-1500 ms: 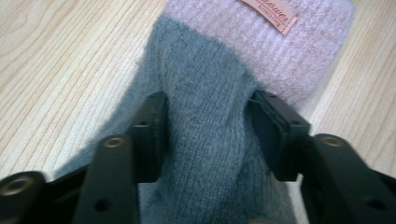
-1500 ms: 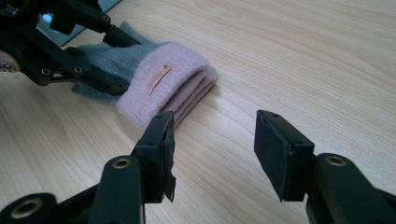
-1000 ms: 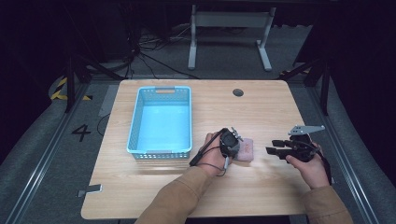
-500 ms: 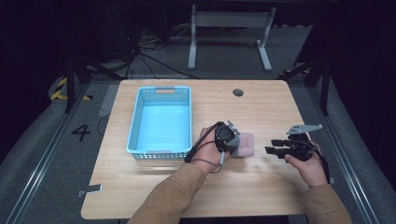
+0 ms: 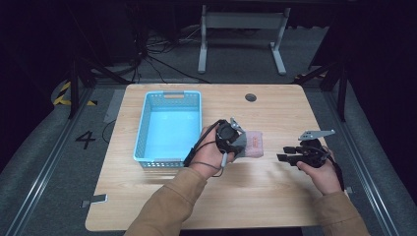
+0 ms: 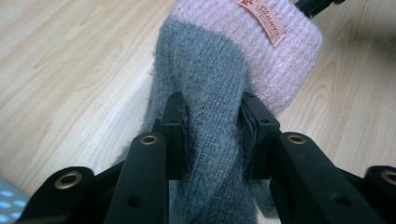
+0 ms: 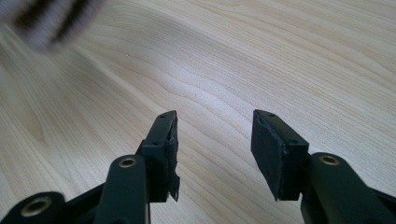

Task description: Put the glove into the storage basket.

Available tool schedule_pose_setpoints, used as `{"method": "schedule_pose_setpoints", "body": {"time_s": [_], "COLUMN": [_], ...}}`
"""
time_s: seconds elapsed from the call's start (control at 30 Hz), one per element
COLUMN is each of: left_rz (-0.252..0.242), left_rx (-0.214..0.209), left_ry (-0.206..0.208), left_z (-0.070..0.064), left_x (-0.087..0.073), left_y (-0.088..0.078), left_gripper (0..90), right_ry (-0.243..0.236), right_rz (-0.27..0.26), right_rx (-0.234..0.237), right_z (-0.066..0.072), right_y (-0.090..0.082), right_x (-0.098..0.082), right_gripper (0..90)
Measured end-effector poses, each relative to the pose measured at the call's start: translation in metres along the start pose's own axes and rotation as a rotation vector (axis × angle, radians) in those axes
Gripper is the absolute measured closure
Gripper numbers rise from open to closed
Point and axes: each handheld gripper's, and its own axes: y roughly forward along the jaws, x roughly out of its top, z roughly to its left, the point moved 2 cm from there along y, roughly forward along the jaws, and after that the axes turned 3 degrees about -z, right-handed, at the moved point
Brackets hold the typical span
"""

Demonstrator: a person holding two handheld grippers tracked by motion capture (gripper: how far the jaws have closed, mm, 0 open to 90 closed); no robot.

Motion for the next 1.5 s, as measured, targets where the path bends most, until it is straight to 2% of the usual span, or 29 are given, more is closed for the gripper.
{"method": "schedule_pose_setpoints", "body": {"time_s": [0.3,0.43,0.47,0.5,0.57,0.77,1.1,1.3,1.43,1.47,1.5], "left_rz": [-0.024,-0.037,-0.049,-0.049,-0.071,-0.089,-0.077,-0.072,-0.062,-0.061,-0.061], "left_rx": [0.039,0.066,0.074,0.074,0.075,0.118,0.157,0.165,0.182,0.190,0.190], "left_ry": [-0.013,-0.032,-0.048,-0.048,-0.067,-0.084,-0.099,-0.084,-0.089,-0.092,-0.092], "left_z": [0.014,0.023,0.027,0.027,0.032,0.046,0.066,0.083,0.094,0.100,0.100], "left_x": [-0.002,-0.007,-0.010,-0.010,-0.013,-0.022,-0.039,-0.052,-0.061,-0.065,-0.065], "left_y": [-0.028,-0.039,-0.046,-0.046,-0.057,-0.082,-0.103,-0.110,-0.113,-0.113,-0.113], "left_gripper": [67.0,67.0,67.0,67.0,66.9,66.9,66.8,66.6,66.6,66.6,66.5], "right_ry": [-0.006,-0.015,-0.015,-0.015,-0.020,-0.023,-0.018,-0.014,-0.010,-0.007,-0.007], "right_rz": [0.007,0.010,0.013,0.013,0.009,0.019,0.026,0.023,0.025,0.026,0.026], "right_rx": [0.007,0.011,0.018,0.018,0.021,0.021,0.021,0.022,0.017,0.014,0.014], "right_z": [0.001,0.001,0.002,0.002,0.003,0.004,0.004,0.004,0.003,0.003,0.003], "right_y": [0.007,0.011,0.012,0.012,0.014,0.017,0.017,0.016,0.015,0.014,0.014], "right_x": [0.005,0.008,0.009,0.009,0.011,0.012,0.010,0.008,0.005,0.004,0.004], "right_gripper": [51.8,51.7,51.6,51.6,51.2,51.1,50.8,50.8,50.6,50.5,50.5]}}
